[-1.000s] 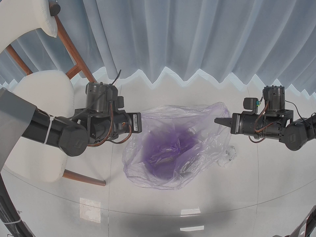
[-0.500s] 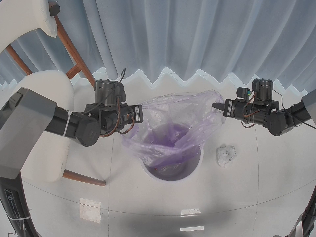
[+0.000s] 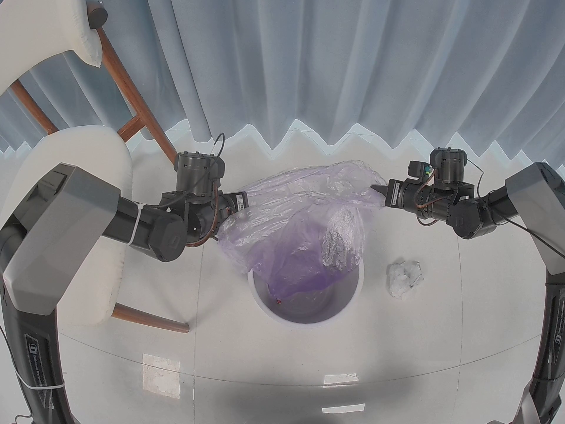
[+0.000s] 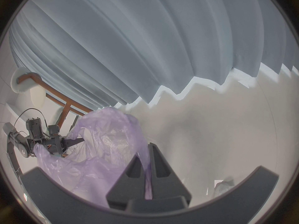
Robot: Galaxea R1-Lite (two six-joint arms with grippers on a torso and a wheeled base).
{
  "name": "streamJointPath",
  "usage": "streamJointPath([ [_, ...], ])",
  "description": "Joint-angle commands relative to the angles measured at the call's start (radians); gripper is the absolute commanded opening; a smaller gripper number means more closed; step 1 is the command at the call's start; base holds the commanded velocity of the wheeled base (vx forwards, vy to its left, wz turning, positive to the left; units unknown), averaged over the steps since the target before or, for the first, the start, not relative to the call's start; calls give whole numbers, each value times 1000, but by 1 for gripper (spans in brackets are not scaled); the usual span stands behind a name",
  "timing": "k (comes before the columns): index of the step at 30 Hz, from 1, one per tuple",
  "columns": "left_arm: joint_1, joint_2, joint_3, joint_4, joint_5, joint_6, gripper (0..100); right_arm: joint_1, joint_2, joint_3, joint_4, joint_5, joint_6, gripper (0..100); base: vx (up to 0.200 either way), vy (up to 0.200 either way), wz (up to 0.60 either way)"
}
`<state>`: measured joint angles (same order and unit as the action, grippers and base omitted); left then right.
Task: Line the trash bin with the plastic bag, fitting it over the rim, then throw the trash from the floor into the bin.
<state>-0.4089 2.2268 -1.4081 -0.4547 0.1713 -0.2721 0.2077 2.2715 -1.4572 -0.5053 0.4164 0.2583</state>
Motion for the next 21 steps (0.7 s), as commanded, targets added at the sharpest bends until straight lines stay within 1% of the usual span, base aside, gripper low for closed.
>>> streamJointPath([
  [1, -24, -4, 12, -1, 1, 1, 0, -4, 23, -11, -2, 7, 2, 0, 0, 0, 0],
  [2, -31, -7, 21, -2, 4, 1, 0, -5, 13, -8, 1, 7, 6, 0, 0, 0, 0],
  [3, -37, -10, 31, -4, 8, 2, 0, -5, -3, -3, 1, 9, 12, 100, 0, 0, 0],
  [4, -44, -12, 41, -4, 17, 2, 0, -5, -21, 0, 1, 9, 22, 100, 0, 0, 0],
  [6, -57, -15, 58, -7, 33, 2, 0, -5, -63, 1, 2, 9, 79, 100, 0, 0, 0],
  [8, -64, -18, 58, -7, 40, 1, 0, -5, -125, 3, 21, 12, 190, 100, 0, 0, 0],
  [9, -64, -18, 58, -7, 40, 1, 0, -5, -125, 3, 21, 12, 190, 100, 0, 0, 0],
  [10, -65, -24, 55, -9, 42, 2, 0, -5, -179, 8, 56, 19, 294, 100, 0, 0, 0],
  [11, -64, -26, 54, -9, 45, 2, 0, -5, -198, 9, 77, 19, 318, 100, 0, 0, 0],
  [12, -64, -26, 54, -9, 45, 2, 0, -5, -204, 9, 82, 19, 323, 100, 0, 0, 0],
  [13, -64, -32, 51, -9, 47, 2, 0, -4, -254, 17, 156, 19, 363, 100, 0, 0, 0],
  [14, -64, -41, 51, -9, 47, 2, 0, -2, -287, 28, 214, 19, 378, 100, 0, 0, 0],
  [17, -64, -50, 52, -7, 47, 2, 0, 13, -352, 63, 341, 19, 386, 100, 0, 0, 0],
  [18, -64, -52, 52, -7, 48, 2, 0, 19, -362, 69, 363, 19, 386, 100, 0, 0, 0],
  [19, -64, -58, 52, -7, 48, 2, 0, 42, -377, 83, 415, 15, 391, 100, 0, 0, 0],
  [21, -64, -62, 52, -9, 48, 2, 0, 56, -380, 90, 439, 10, 397, 100, 0, 0, 0],
])
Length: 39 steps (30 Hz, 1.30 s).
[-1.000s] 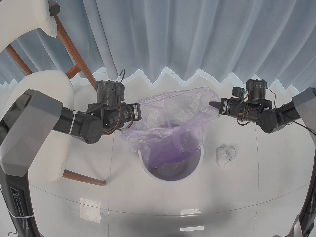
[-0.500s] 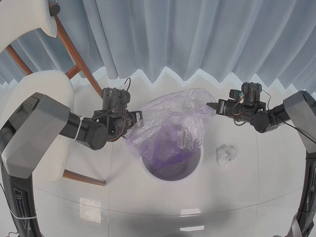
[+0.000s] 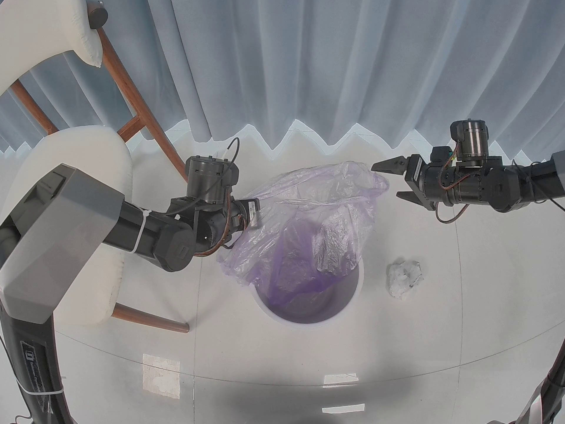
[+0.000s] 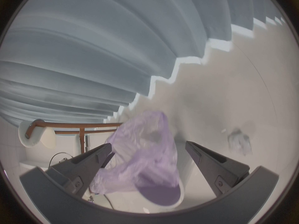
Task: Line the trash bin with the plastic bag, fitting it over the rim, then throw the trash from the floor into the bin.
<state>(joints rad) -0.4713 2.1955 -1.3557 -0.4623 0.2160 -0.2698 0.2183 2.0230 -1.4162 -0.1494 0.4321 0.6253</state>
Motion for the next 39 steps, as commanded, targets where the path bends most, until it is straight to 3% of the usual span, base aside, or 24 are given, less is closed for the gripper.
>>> streamJointPath([
  [1, -1, -36, 0, 1, 3, 0, 0, 72, -133, 60, 122, -26, 50, 100, 0, 0, 0],
  [14, 0, -68, 32, 1, 17, -3, 0, 230, -33, 11, 116, -136, 131, 100, 0, 0, 0],
  [21, 0, -66, 33, 1, 17, -2, 0, 257, 48, -17, 39, -194, 137, 100, 0, 0, 0],
  [23, 0, -68, 37, 1, 17, -2, 0, 260, 111, -76, 17, -260, 159, 100, 0, 0, 0],
  [24, 0, -68, 37, 1, 19, -2, 0, 260, 120, -86, 17, -273, 166, 0, 0, 0, 0],
  [29, 5, -62, 37, 1, 23, -2, 0, 257, 103, -87, 19, -282, 174, 0, 0, 0, 0],
  [33, 23, -54, 23, 1, 23, -2, 0, 231, 36, -55, 24, -277, 126, 0, 0, 0, 0],
  [37, 85, -49, -3, 11, 42, 3, 0, 148, -29, 33, 22, -216, -62, 0, 0, 0, 0],
  [38, 88, -49, -3, 13, 46, 3, 0, 141, -33, 43, 22, -205, -76, 0, 0, 0, 0],
  [39, 99, -53, -3, 24, 66, 6, 0, 98, -58, 95, 21, -145, -154, 0, 0, 0, 0],
])
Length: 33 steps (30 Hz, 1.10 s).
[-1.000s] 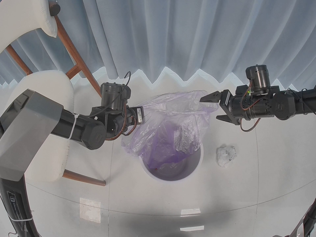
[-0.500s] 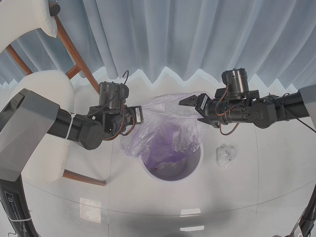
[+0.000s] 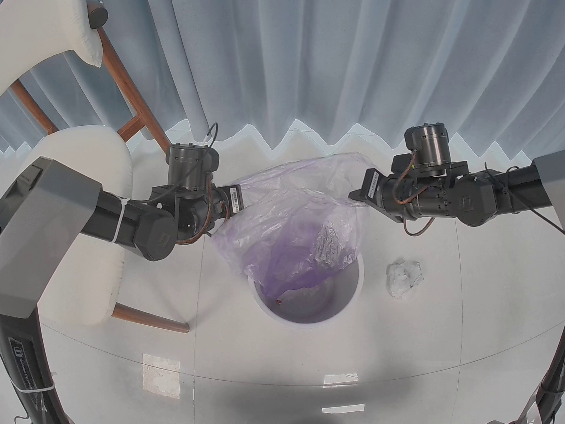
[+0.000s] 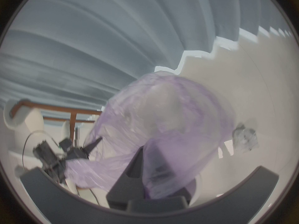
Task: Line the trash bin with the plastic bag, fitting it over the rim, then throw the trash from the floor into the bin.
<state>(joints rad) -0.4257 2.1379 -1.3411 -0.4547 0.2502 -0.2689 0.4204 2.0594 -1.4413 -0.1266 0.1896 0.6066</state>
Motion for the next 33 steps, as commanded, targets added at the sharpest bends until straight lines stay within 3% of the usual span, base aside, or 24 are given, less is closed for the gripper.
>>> streamJointPath([
  [1, 55, 2, -18, 28, 43, 5, 0, -127, -107, 150, -4, 133, -185, 0, 0, 0, 0],
  [5, 44, -23, -9, 96, 83, 2, 0, -189, -119, 239, -11, 217, -314, 0, 0, 0, 0],
  [7, 33, -36, -4, 119, 100, 0, 0, -203, -116, 262, -25, 248, -337, 0, 0, 0, 0],
  [12, -15, -64, 45, 152, 104, 0, 0, -210, -85, 252, -90, 272, -340, 0, 0, 0, 0],
  [16, -87, -102, 188, 152, 101, -1, 0, -230, 27, 157, -206, 287, -338, 0, 0, 0, 0],
  [25, -50, -52, 166, 108, 101, -19, 0, -235, 50, 162, -214, 329, -343, 0, 0, 0, 0],
  [33, 25, 77, -10, 137, 103, -104, 0, -236, 199, 51, -278, 277, -343, 0, 0, 0, 0],
])
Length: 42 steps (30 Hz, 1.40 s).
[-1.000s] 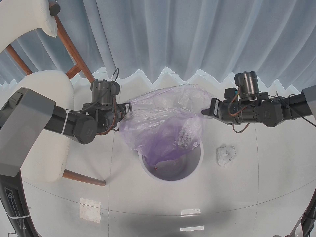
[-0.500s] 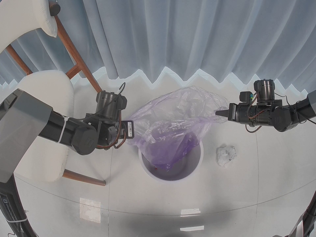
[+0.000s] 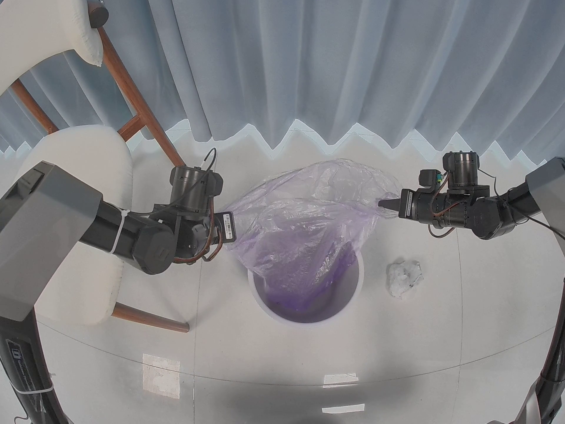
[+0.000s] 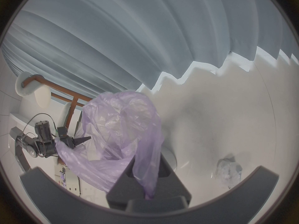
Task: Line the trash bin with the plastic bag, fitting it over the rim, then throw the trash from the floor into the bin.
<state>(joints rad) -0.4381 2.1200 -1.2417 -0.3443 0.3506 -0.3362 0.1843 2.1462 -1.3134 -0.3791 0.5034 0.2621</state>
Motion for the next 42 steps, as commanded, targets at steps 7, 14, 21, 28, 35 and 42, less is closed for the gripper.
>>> streamJointPath([
  [7, 38, 155, -140, 37, 2, -47, 0, 0, 212, -199, -17, -57, 9, 0, 0, 0, 0],
  [14, 36, 184, -136, 41, 2, -76, 0, -3, 255, -228, -6, -57, 14, 0, 0, 0, 0],
  [21, 32, 169, -122, 97, 2, -89, 0, -19, 236, -201, 17, -54, 14, 0, 0, 0, 0],
  [28, 25, 98, 28, 140, -10, -87, 0, -39, 156, -56, 52, -9, 6, 0, 0, 0, 0],
  [35, 21, 94, 88, 136, -36, -87, 0, -45, 135, 39, 40, 7, 3, 0, 0, 0, 0],
  [42, 21, 90, 146, 74, -38, -76, 0, -46, 104, 141, -3, 7, -34, 0, 0, 0, 0],
])
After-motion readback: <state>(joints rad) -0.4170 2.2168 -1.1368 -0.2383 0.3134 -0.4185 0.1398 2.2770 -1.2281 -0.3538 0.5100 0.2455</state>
